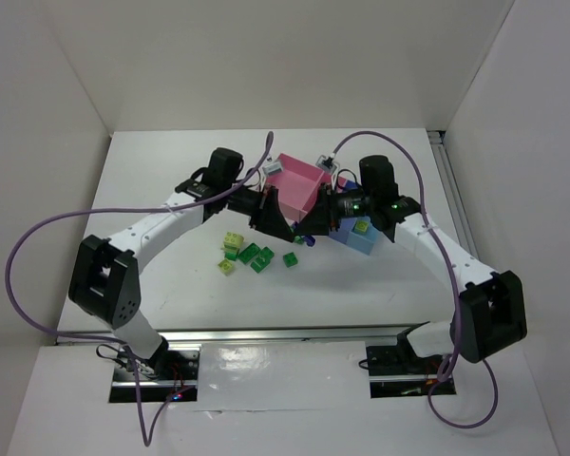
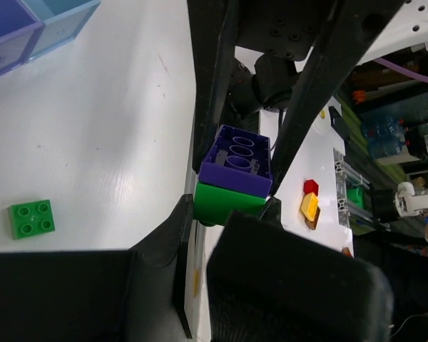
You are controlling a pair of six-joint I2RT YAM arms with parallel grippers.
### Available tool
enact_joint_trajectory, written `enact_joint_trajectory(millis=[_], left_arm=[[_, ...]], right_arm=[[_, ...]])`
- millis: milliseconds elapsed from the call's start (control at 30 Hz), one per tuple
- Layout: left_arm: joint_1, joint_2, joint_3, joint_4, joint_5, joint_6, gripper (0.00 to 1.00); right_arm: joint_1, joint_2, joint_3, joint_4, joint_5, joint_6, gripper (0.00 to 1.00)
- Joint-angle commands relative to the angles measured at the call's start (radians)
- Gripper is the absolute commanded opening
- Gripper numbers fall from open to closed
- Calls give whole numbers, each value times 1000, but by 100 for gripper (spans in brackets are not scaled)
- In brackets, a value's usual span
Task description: Sort the legos into containers by color
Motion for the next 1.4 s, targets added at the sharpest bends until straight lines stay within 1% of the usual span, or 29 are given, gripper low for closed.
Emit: enact_joint_trajectory(millis=[0, 133, 233, 333, 367, 400, 433, 467, 500, 533, 567, 600, 633, 667, 700, 767, 867, 900, 933, 967, 1033, 1067, 1100, 1133, 1167, 1200, 1267, 1300, 1367], left_arm=[[1, 21, 24, 6, 3, -7, 0], [35, 50, 14, -3, -36, -30, 0], [61, 50, 4, -3, -65, -56, 0], [70, 50, 4, -3, -131, -77, 0], [70, 59, 26, -12, -149, -77, 0], [70, 70, 39, -12, -211, -111, 0], [79, 79, 59, -12, -250, -128, 0], [79, 91, 114, -41, -299, -148, 0], [79, 108, 147, -61, -410, -166, 0], [90, 149, 177, -74, -468, -221, 0], [90, 178, 213, -128, -534, -252, 0], [90, 214, 307, -168, -628, -275, 0], [90, 252, 357, -201, -655, -275, 0], [90, 327, 410, -236, -692, -286, 0], [90, 358, 494, -282, -767, -286, 0], [79, 412, 556, -296, -830, -309, 0], [79, 525, 680, -353, -873, -327, 0], [79, 557, 758, -373, -873, -327, 0], [79, 614, 791, -385, -873, -327, 0], [70, 637, 822, -411, -885, -336, 15], [70, 668, 883, -423, -885, -336, 40], [70, 677, 892, -423, -895, -327, 52], [60, 677, 892, -433, -895, -317, 72], [59, 677, 892, -433, -905, -317, 77], [50, 662, 879, -433, -905, -306, 79], [50, 638, 879, -433, -915, -295, 84], [41, 599, 848, -442, -934, -283, 84], [30, 553, 836, -442, -947, -274, 84], [17, 500, 779, -442, -989, -260, 84]], right_arm=[[2, 3, 36, -28, 94, -23, 26], [-23, 3, 26, -26, 154, 0, 26], [-51, -6, 16, 9, 187, 45, 27], [-95, -17, -10, 66, 248, 124, 27], [-104, -26, -23, 66, 298, 150, 27], [-114, -41, -32, 76, 428, 190, 28], [-114, -41, -32, 51, 523, 208, 28], [-114, -52, -32, 32, 624, 236, 28], [-105, -63, -23, 17, 721, 292, 28], [-104, -63, -23, -41, 930, 333, 28], [-104, -63, -23, -60, 1002, 360, 28], [-104, -63, -23, -60, 1051, 373, 28], [-104, -63, -23, -72, 1132, 391, 28], [-104, -40, -23, -72, 1148, 391, 28], [-104, -23, -14, -72, 1164, 391, 28], [-95, 15, 9, -81, 1204, 373, 28], [-95, 90, 66, -105, 1237, 341, 29], [-104, 119, 66, -105, 1248, 341, 30], [-104, 130, 75, -105, 1248, 341, 32], [-104, 141, 75, -92, 1257, 331, 33], [-104, 170, 85, -82, 1271, 331, 36], [-114, 170, 85, -72, 1271, 318, 40], [-114, 187, 97, -72, 1271, 318, 41], [-114, 196, 106, -72, 1286, 318, 44], [-114, 207, 106, -72, 1286, 318, 56], [-114, 207, 106, -72, 1286, 318, 62], [-114, 218, 115, -72, 1286, 290, 70], [-114, 227, 124, -72, 1296, 290, 74], [-114, 227, 125, -81, 1296, 281, 75]])
